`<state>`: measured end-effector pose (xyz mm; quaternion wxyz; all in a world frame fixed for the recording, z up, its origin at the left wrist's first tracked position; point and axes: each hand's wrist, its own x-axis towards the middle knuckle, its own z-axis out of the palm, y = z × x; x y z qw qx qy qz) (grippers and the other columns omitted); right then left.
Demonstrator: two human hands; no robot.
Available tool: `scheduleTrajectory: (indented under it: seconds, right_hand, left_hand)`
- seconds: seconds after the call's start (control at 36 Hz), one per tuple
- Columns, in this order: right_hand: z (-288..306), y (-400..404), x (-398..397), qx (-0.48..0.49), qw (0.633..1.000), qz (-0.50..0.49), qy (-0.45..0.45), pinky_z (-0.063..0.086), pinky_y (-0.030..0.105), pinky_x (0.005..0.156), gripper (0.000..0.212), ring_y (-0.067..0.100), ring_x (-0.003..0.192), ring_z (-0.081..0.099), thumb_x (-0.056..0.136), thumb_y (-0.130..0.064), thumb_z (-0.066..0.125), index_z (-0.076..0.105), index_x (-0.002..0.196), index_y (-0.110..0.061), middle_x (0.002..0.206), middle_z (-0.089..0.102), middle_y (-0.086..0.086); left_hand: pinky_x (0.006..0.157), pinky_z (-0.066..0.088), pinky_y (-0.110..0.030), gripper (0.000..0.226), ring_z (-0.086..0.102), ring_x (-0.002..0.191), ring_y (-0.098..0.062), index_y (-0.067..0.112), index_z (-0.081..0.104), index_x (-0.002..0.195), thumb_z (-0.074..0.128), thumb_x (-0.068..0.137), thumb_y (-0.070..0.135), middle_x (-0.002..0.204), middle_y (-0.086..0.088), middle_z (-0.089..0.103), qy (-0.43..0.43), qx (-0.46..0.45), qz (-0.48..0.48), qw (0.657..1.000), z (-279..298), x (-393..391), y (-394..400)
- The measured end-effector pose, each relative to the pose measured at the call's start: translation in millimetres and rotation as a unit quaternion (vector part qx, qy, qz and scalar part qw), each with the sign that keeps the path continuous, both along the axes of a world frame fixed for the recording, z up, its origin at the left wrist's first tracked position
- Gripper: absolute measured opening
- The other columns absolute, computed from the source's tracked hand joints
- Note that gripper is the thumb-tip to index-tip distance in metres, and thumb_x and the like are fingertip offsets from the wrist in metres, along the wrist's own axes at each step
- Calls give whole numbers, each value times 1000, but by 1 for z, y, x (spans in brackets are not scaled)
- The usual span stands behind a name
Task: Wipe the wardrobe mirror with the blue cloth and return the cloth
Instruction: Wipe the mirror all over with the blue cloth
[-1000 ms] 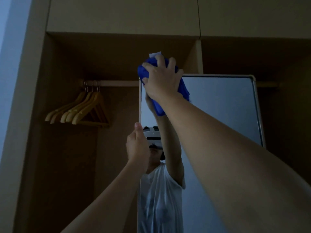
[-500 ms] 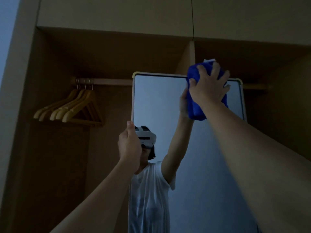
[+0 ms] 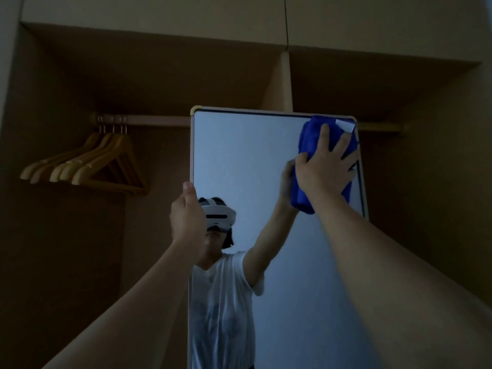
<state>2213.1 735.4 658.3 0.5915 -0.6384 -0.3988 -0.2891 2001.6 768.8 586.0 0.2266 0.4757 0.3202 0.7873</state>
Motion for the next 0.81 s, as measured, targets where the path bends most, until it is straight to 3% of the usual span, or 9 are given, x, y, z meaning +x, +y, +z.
scheduleTrajectory:
  seconds: [0.08, 0.17, 0.25, 0.33, 0.39, 0.42, 0.47, 0.58, 0.81]
  right_hand:
    - [-10, 2, -2, 3, 1000, -14, -15, 24, 61, 104, 67, 47, 138, 11, 91, -42, 39, 8, 150, -30, 157, 7, 14]
    - [-9, 1, -2, 2, 1000, -10, -18, 23, 61, 105, 66, 46, 138, 11, 92, -41, 39, 8, 150, -31, 157, 6, 14]
    - [-8, 0, -2, -4, 1000, -9, -14, 23, 61, 105, 66, 45, 139, 10, 93, -40, 39, 7, 150, -32, 157, 4, 13]
    - [-5, 1, 2, -9, 1000, 1, -8, 21, 60, 106, 65, 44, 140, 8, 94, -40, 38, 5, 150, -34, 158, 3, 11]
    - [-3, 2, 2, -8, 1000, 15, 4, 19, 61, 107, 65, 44, 140, 7, 94, -39, 39, 5, 149, -34, 158, 2, 10]
    - [-1, 2, 2, -10, 1000, 20, 10, 18, 61, 107, 65, 44, 140, 6, 94, -39, 39, 5, 149, -35, 158, 1, 10]
    - [1, 2, -2, -13, 1000, 23, 16, 17, 62, 107, 66, 45, 140, 5, 93, -38, 41, 6, 149, -34, 158, 0, 10]
    - [6, -1, -9, -17, 1000, 7, 7, 21, 61, 105, 66, 45, 139, 9, 93, -40, 42, 8, 149, -34, 157, 3, 11]
    - [21, -8, -59, -14, 993, 18, -112, 29, 59, 100, 66, 44, 134, 19, 91, -42, 46, 14, 148, -31, 154, 16, 13]
  left_hand:
    - [57, 36, -37, 75, 43, 49, -16, -5, 48, 115, 28, 89, 62, 56, -1, 44, -4, -4, -13, 1000, -1, 0, 3]
    - [55, 45, -41, 74, 49, 56, -21, -2, 47, 124, 26, 91, 61, 67, -14, 55, 10, -5, -19, 1000, 1, -2, 2]
    - [88, 44, -61, 73, 56, 102, -51, -2, 39, 132, 28, 93, 58, 115, -37, 54, 25, -16, -48, 998, 3, -5, -4]
    - [105, 28, -59, 71, 34, 129, -48, 0, 36, 136, 30, 94, 56, 139, -31, 36, 48, -44, -78, 995, 2, -14, -9]
    - [91, 52, -39, 63, 61, 108, -30, 3, 52, 124, 30, 96, 54, 116, -20, 63, 73, -69, -79, 992, -5, -22, -8]
    - [68, 55, -23, 54, 68, 80, -14, 9, 59, 105, 30, 96, 53, 87, -7, 72, 88, -78, -75, 990, -10, -23, -9]
    - [52, 42, -17, 43, 54, 56, -4, 19, 54, 87, 30, 95, 55, 62, 8, 60, 91, -96, -85, 988, -23, -24, -8]
    - [83, 39, -29, 65, 52, 92, -17, 8, 51, 128, 28, 94, 58, 119, -13, 59, 59, -116, -161, 978, -38, -21, -6]
    - [78, 42, -28, 70, 56, 90, -17, 10, 49, 132, 24, 92, 62, 116, -8, 60, 86, -136, -157, 974, -36, -25, -3]
